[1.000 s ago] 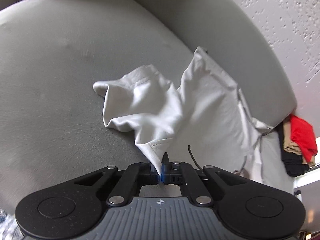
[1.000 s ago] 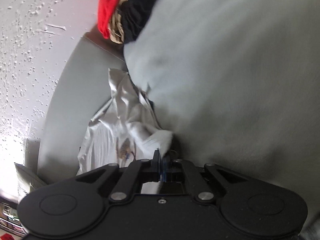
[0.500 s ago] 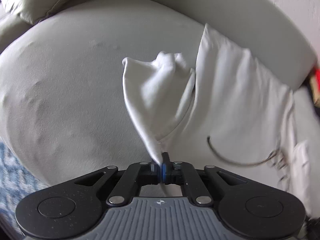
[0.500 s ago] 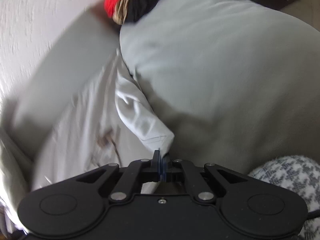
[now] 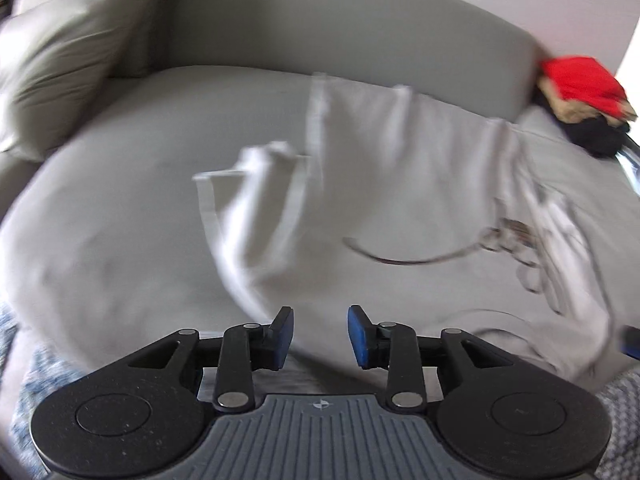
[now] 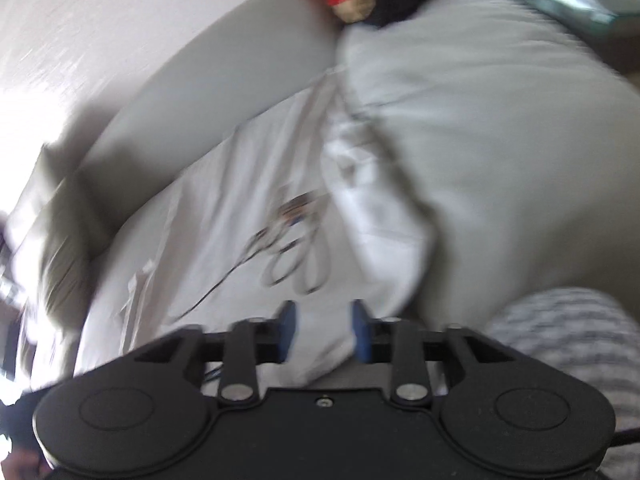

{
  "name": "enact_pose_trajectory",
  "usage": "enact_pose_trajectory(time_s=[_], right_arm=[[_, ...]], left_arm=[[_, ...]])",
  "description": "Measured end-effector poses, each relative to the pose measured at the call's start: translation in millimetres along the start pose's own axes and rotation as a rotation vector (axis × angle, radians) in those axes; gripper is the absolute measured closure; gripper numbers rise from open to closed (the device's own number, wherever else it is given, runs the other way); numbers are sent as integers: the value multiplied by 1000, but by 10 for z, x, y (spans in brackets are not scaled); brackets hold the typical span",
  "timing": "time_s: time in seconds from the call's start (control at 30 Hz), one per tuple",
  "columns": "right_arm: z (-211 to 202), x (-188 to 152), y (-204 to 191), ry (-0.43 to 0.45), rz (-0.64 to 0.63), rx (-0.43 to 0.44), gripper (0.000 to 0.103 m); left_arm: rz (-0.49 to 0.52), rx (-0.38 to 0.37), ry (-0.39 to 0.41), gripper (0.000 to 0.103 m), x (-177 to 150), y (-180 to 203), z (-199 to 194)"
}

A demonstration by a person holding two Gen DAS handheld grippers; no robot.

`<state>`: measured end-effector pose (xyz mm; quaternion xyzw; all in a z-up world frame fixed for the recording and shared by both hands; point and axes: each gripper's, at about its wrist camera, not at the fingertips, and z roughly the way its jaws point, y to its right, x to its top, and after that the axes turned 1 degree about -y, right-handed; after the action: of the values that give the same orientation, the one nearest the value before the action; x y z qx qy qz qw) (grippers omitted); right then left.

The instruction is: Fold clothes

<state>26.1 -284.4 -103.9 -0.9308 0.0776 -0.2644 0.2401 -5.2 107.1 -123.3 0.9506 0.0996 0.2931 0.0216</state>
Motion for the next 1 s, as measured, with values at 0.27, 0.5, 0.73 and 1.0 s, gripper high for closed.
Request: enact_pose_trajectory(time_s=[0.27,0.5,0.73,1.0], right_arm=[[634,-80,-470,-72,-253,-18,88],[444,-385,-313,-177,-273,-59,89],[22,-87,-90,-53,-104,48,72],[30,560,560,93,236,79,57]], left_arm=[[173,34,-49,71,-121,538,443],[301,30,-52,72,-352,562,308],[272,-16,-51,61,-169,643,358],[229,-57,-86,60,-40,727,532]])
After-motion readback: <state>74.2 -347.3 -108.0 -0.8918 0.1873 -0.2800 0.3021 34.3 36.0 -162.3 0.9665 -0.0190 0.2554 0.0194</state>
